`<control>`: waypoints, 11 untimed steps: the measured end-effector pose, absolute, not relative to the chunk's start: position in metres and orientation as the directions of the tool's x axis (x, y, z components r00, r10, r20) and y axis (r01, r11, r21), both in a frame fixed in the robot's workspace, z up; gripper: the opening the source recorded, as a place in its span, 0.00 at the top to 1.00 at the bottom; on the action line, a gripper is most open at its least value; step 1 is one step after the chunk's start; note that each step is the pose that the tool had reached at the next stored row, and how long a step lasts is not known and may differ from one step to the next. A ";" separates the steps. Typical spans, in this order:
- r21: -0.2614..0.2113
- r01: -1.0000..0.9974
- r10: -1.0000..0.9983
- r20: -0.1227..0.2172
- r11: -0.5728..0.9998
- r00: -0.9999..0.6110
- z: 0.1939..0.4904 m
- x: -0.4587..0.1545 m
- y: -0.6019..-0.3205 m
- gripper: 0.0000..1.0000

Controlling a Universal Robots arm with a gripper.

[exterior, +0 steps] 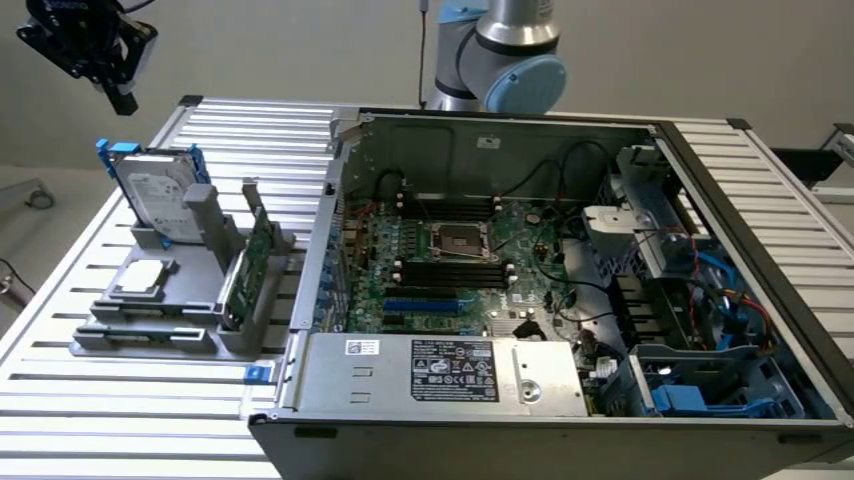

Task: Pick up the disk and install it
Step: 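Pick up the disk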

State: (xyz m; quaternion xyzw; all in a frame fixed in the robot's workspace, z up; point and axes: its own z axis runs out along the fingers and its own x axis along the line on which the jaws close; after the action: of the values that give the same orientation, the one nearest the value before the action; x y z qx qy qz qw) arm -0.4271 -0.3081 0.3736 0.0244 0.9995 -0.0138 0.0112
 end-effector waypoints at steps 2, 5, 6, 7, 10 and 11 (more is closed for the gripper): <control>-0.027 0.049 0.048 -0.023 0.998 -0.999 0.374 -0.427 -0.308 0.89; -0.027 0.049 0.048 -0.023 0.998 -0.999 0.374 -0.427 -0.308 0.89; -0.027 0.049 0.048 -0.023 0.998 -0.999 0.374 -0.427 -0.308 0.89; -0.027 0.049 0.048 -0.023 0.998 -0.999 0.374 -0.427 -0.308 0.89; -0.027 0.030 0.030 -0.023 0.999 -0.999 0.373 -0.428 -0.308 0.89; -0.027 0.012 0.012 -0.023 1.000 -1.000 0.373 -0.428 -0.308 0.89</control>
State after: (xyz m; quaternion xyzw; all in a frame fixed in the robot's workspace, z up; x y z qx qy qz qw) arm -0.4279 -0.3081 0.3734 0.0061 0.9998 -0.0136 0.0114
